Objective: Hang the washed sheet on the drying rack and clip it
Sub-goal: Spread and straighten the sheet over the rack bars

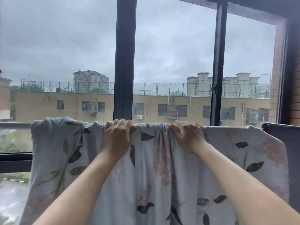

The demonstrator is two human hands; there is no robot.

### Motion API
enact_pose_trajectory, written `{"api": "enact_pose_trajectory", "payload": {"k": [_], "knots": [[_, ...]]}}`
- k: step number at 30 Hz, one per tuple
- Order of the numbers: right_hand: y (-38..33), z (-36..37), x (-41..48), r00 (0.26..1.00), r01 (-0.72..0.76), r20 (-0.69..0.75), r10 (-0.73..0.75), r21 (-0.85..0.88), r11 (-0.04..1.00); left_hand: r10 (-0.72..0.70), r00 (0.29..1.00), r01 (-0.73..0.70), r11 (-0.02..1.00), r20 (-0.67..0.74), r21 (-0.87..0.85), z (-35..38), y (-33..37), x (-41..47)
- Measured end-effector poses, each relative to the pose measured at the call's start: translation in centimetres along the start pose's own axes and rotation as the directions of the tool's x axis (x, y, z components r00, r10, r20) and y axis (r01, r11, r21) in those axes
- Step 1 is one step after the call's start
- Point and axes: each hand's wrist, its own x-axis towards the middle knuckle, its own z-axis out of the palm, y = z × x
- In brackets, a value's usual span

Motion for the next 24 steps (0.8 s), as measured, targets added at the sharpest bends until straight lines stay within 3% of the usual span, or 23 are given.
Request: {"api": "enact_pose_trajectory", "payload": {"k": [6, 9, 12, 15, 21, 24], "knots": [[-0.4, 1.4, 0.1, 0.988, 0.036, -0.154, -0.031, 0.030, 0.999, -0.213, 0.977, 0.212, 0.976, 0.016, 0.048, -1.9, -1.9, -0.5], [0.1, 1.6, 0.2, 0.984, 0.007, -0.177, -0.003, 0.027, 1.000, -0.294, 0.949, 0.287, 0.955, 0.114, 0.071, -2.2, 0.8, 0.4], [0.5, 1.7, 0.2, 0.980, 0.000, -0.198, 0.004, 0.021, 1.000, -0.141, 0.979, 0.147, 0.989, 0.146, -0.027, -0.8, 4.8, 1.3], [0.6, 1.8, 0.2, 0.978, -0.010, -0.210, 0.012, 0.010, 1.000, 0.008, 0.991, -0.009, 1.000, 0.132, 0.006, 0.7, 6.8, 1.6], [-0.3, 2.5, 0.3, 0.954, -0.008, -0.299, 0.002, -0.020, 1.000, -0.075, 0.997, 0.075, 0.997, -0.006, 0.015, 0.1, 2.1, 0.3], [-1.3, 2.9, 0.5, 0.944, -0.011, -0.329, 0.005, -0.018, 1.000, -0.134, 0.991, 0.134, 0.991, -0.006, 0.018, -0.9, -0.8, -0.3]]}}
